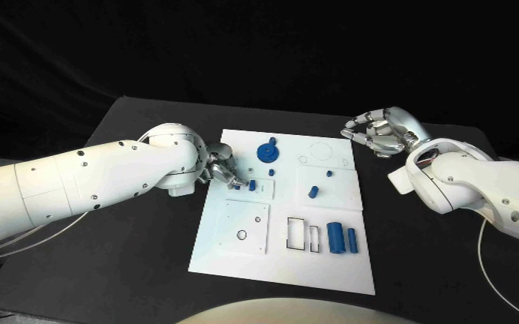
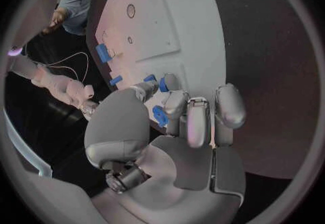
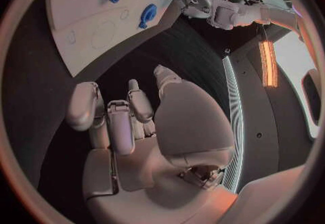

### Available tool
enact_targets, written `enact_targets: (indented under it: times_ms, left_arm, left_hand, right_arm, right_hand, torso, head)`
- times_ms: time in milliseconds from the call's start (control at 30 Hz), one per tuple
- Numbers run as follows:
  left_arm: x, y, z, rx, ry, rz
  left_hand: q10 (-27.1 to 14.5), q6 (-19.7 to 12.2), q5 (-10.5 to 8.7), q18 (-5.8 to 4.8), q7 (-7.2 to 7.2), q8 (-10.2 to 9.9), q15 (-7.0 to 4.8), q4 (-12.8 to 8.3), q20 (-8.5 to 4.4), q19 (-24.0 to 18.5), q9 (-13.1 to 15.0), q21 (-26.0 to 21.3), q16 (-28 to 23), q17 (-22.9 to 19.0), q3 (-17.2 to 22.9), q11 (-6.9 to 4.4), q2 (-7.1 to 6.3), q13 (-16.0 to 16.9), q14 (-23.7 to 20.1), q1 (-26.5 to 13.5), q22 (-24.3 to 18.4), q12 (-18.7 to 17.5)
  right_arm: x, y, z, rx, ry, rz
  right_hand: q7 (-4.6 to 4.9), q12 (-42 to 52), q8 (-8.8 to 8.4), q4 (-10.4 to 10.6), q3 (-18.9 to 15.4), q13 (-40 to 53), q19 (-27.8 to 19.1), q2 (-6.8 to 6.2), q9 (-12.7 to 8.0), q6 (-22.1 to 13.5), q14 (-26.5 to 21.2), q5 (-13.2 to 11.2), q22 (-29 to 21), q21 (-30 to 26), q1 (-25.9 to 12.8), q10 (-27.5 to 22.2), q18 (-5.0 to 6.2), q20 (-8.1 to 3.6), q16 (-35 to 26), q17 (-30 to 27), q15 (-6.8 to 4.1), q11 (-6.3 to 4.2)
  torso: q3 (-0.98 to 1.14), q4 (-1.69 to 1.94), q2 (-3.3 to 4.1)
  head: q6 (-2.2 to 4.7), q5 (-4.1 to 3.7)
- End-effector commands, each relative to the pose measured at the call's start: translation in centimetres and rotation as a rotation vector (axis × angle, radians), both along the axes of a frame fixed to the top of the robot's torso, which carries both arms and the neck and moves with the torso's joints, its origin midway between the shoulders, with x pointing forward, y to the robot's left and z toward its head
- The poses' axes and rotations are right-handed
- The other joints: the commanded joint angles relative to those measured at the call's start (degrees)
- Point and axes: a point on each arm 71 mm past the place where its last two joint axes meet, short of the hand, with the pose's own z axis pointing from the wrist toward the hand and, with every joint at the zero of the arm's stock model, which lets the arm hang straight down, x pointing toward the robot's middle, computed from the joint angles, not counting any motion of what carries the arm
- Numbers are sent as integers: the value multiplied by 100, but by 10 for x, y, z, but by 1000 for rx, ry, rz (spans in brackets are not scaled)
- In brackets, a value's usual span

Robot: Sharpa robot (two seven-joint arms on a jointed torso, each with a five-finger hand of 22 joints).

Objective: Assemble the parts on the task board

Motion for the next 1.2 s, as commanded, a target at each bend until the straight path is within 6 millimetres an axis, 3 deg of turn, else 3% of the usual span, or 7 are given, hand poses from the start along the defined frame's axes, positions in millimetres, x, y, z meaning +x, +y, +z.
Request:
enact_targets:
  times_ms: [33, 300, 1200]
  left_arm:
    - [0, 0, -1, -7, 3, 6]
    - [1, 2, -1, -12, -2, 15]
    - [2, 10, 6, -79, 16, 71]
  left_hand:
    - [27, 30, 24, -25, 27, 29, -17, 2, 10, 41, -18, 2, 17, 505, -104, 11, 44, 4, 359, -51, 7, 24]
    - [28, 30, 11, -25, 29, 48, -16, 3, 11, 41, -44, 0, 16, 504, -328, 13, 84, 6, 359, -130, 7, 23]
    - [-63, -65, 37, -8, 50, 24, -13, -3, 9, -8, -71, -42, 12, 496, -368, 27, 142, -163, 355, -54, -73, -94]
  right_arm:
    - [0, 1, 0, 0, -5, 10]
    - [0, 1, 0, 0, -5, 9]
    - [0, 1, 0, 0, -4, 10]
  right_hand:
    - [5, -26, 28, 5, -26, -4, -39, 41, 9, -51, 270, 36, -5, -23, -6, -46, 33, -11, -18, 42, -49, -2]
    - [5, -29, 33, 6, -34, -10, -39, 46, 8, -55, 270, 36, -6, -27, -18, -49, 34, -11, -20, 38, -49, -2]
    - [5, -29, 33, 6, -34, -10, -39, 46, 8, -55, 270, 36, -6, -27, -18, -49, 34, -11, -20, 38, -49, -2]
  torso:
    - [-2, -1, 2]
    - [-1, 1, 1]
    - [4, 3, 0]
  head:
    - [-2, -1]
    - [-2, -6]
    - [14, -2]
